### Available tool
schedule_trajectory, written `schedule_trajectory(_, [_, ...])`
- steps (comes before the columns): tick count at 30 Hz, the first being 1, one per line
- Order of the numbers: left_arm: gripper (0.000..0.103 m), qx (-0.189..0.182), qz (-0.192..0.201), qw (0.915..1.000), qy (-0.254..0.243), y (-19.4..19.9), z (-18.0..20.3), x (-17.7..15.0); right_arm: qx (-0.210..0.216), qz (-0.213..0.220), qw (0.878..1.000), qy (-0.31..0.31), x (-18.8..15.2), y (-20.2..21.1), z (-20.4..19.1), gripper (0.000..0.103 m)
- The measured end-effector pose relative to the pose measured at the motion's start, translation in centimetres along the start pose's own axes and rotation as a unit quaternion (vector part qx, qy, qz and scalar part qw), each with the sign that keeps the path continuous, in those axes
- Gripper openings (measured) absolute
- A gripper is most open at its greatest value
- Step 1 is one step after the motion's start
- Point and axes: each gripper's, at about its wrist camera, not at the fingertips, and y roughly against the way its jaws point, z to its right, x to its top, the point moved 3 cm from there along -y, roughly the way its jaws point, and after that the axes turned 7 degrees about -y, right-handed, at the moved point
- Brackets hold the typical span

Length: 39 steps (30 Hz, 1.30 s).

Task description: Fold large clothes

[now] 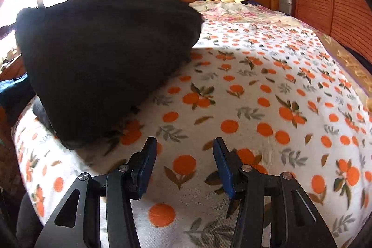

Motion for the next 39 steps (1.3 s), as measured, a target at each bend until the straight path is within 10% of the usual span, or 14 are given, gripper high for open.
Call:
schedule_trajectory(9, [0.007,0.018,-0.064,0.9941,0.086,-1.6,-6.1,-10.8,0.048,0.037,0.997,0.037,5.9,2.1,-6.3,0.052])
schedule_trajectory(18, [0.007,0.034,-0.073,0.994,0.075,-3.0,-6.3,-12.0,0.101,0.002,0.989,0.106,8.2,-1.4,-14.2,0.052])
schedule_trajectory(39, [0.019,0.031,-0.079,0.992,0.093,-1.8,-6.9,-13.2,0.105,-0.016,0.985,0.133,5.6,-6.0,-14.1,0.052])
